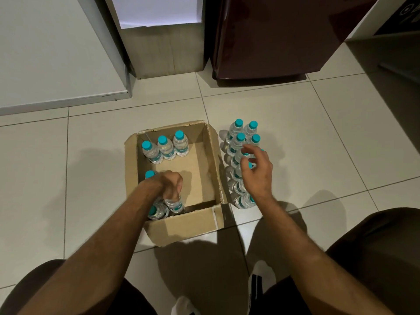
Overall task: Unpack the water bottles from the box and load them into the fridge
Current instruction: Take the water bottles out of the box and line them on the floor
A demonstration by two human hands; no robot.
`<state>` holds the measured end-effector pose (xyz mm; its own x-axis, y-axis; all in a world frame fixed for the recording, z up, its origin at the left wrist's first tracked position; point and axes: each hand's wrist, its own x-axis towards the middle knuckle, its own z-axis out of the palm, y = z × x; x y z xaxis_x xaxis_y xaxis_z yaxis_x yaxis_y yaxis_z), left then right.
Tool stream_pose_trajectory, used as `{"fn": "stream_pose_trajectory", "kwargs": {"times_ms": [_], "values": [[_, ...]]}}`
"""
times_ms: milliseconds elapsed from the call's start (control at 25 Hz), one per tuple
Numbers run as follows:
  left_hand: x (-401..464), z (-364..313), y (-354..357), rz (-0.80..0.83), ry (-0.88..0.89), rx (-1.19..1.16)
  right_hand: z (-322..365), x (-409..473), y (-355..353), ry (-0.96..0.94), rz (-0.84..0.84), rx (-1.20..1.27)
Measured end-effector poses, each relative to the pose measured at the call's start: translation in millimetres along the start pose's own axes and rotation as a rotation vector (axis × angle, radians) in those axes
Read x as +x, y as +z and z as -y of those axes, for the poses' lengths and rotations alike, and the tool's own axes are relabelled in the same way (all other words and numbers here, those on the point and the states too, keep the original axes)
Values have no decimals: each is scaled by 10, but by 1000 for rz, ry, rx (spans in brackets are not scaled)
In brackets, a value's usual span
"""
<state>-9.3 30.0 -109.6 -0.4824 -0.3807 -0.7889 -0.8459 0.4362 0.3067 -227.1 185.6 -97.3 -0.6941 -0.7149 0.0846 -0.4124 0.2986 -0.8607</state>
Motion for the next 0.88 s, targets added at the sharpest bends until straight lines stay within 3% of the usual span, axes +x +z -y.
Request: {"fn": "stream_pose_trajectory", "kwargs": {"times_ms": [360, 440, 680, 880], "values": [[-448, -147, -704, -246, 341, -230, 407, -334, 417, -22, 505, 52], [-533, -223, -771, -275, 404, -310, 477, -375, 473, -57, 549, 40], [-635, -424, -764, -269, 534, -527, 631, -374, 479, -167, 350, 27], [-698, -535, -739, -303, 596, -620, 587, -347, 234, -126, 200, 87]]}}
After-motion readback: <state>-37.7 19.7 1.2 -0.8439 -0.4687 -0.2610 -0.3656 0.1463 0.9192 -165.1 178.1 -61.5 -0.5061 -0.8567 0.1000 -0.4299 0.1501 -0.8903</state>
